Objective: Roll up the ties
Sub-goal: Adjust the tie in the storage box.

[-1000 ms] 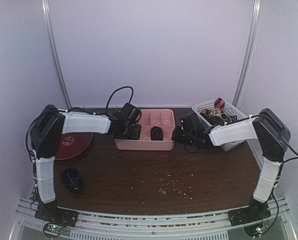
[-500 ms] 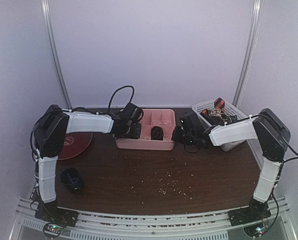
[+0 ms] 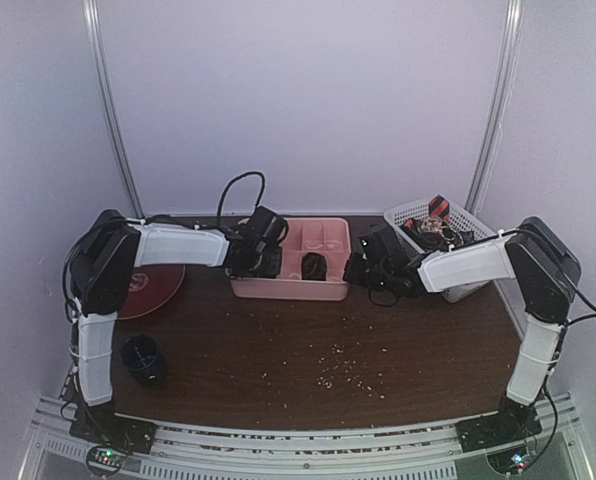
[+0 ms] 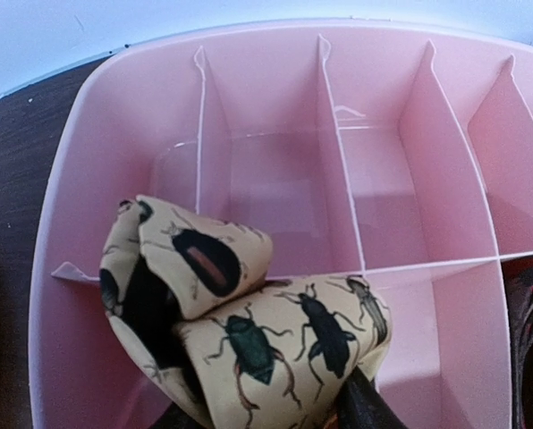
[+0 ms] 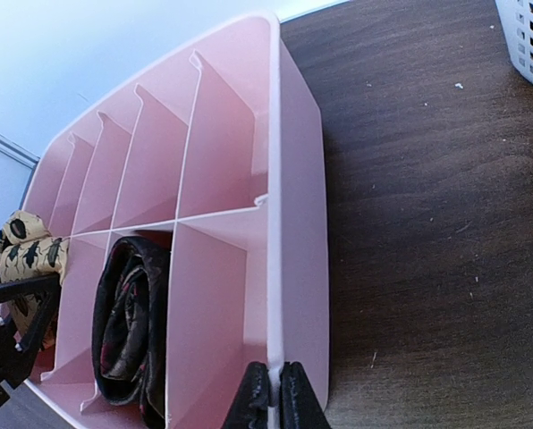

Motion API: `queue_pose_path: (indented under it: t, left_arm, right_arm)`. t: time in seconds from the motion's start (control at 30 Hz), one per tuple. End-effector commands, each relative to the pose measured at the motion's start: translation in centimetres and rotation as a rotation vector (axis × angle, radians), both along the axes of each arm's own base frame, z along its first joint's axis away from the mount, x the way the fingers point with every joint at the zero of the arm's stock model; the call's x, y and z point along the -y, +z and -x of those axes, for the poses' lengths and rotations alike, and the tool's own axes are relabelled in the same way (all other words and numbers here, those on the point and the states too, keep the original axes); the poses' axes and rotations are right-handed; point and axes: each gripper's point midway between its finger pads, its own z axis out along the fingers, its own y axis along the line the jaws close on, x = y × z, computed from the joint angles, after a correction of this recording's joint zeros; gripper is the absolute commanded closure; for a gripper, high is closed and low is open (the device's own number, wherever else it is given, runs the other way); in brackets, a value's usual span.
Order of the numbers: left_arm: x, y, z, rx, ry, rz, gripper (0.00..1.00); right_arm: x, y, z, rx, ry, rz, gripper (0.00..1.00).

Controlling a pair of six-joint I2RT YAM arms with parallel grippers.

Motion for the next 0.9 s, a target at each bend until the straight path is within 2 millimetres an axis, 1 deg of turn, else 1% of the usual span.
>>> queue_pose_path:
  t: [0.0, 0.07, 0.13, 0.27, 0.37, 0.43, 0.6, 0.77, 0.87]
  left_arm:
    - [-2.2, -2.0, -0.5, -0.03, 0.098, -0.037, 0.58]
    - [-1.7, -2.0, -0.5, -0.037, 0.073, -0.027, 0.58]
    - [-0.5, -1.3, -0.5, -0.034, 0.026, -0.011, 0.57]
    - [1.0, 0.5, -0.5, -0.008, -0.044, 0.031, 0.49]
    - [1.0, 1.2, -0.8, 0.01, -0.048, 0.023, 0.44]
    - [0.9, 1.2, -1.0, 0.016, -0.047, 0.011, 0.41]
    - [0.6, 2.1, -1.6, 0.046, -0.029, 0.002, 0.4]
    - [1.2, 3.2, -2.2, 0.087, -0.043, 0.02, 0.39]
    - [1.0, 3.1, -2.5, 0.088, -0.042, 0.021, 0.39]
  right_arm:
    - [-0.4, -3.6, 3.0, -0.104, 0.104, 0.081, 1.0]
    - [-0.5, -3.5, 3.0, -0.103, 0.106, 0.079, 1.0]
    - [-0.4, -3.5, 3.0, -0.103, 0.104, 0.079, 1.0]
    - [-0.5, -3.1, 2.9, -0.096, 0.103, 0.077, 1.0]
    - [-0.5, -2.9, 2.9, -0.094, 0.105, 0.074, 1.0]
    - [-0.5, -2.9, 2.8, -0.093, 0.104, 0.073, 1.0]
    - [-0.5, -2.7, 2.9, -0.089, 0.106, 0.074, 1.0]
    - [-0.5, -3.1, 2.9, -0.094, 0.108, 0.078, 1.0]
    - [-0.5, -3.1, 2.8, -0.093, 0.106, 0.078, 1.0]
